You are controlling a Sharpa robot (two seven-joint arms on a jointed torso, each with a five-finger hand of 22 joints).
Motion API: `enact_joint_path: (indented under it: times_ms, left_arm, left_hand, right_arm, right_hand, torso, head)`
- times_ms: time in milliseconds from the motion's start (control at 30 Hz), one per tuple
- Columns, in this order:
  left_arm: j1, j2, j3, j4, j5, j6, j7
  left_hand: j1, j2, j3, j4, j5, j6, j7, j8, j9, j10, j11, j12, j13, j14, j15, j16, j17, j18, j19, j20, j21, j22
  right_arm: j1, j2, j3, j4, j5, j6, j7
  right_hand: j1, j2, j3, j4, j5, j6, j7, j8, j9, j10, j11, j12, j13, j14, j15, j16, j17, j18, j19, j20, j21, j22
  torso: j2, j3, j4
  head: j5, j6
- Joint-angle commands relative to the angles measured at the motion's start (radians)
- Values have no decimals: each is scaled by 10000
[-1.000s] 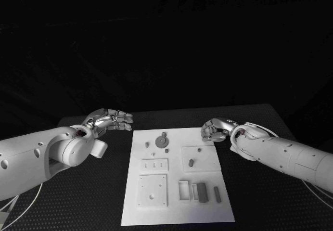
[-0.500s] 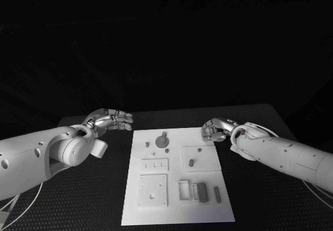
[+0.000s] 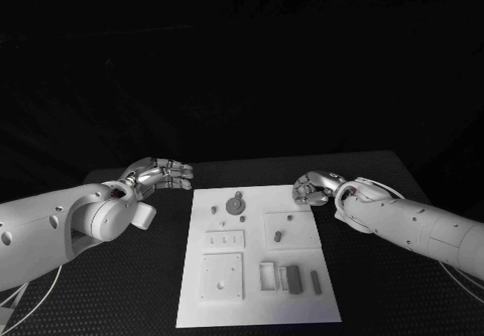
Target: Assemble the parts on the task board
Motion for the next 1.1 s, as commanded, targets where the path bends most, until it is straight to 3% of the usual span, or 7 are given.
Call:
enact_joint_path:
  times_ms: [33,633,1100]
  left_arm:
    - [4,16,6,20,47,132,48]
    - [4,-3,6,30,45,130,24]
    - [4,-2,6,19,-176,221,-69]
  left_hand:
    - [-43,50,-49,-11,14,-11,58,-23,-18,-20,40,-54,-9,66,-12,-46,16,39,14,-10,-45,18]
    - [-39,53,-51,-10,14,-13,60,-25,-19,-19,41,-58,-9,69,-12,-54,24,39,16,-9,-49,20]
    - [-83,137,-74,6,14,192,-40,87,19,207,-49,34,42,88,-12,-105,84,37,29,-8,-73,38]
  right_arm:
    - [-40,7,-20,-5,-185,119,-18]
    - [-74,58,-20,60,-49,-448,-256]
    - [-76,48,-20,337,-5,-932,-322]
  right_hand:
    - [76,-11,-47,-3,22,102,-23,72,23,18,-76,44,5,15,-61,67,15,73,-43,-31,53,189]
    - [-886,-267,-617,112,20,346,-136,187,197,195,-190,73,3,271,-167,138,146,73,131,-42,126,150]
    - [-1056,-211,-653,93,21,501,-214,263,313,318,-267,80,-3,505,-240,171,308,73,236,-130,141,130]
  torso:
    - [3,-1,-1]
    - [2,-5,2]
    - [-3,-2,-4]
  head:
    - [-1,4]
    - [6,-8]
    - [28,14]
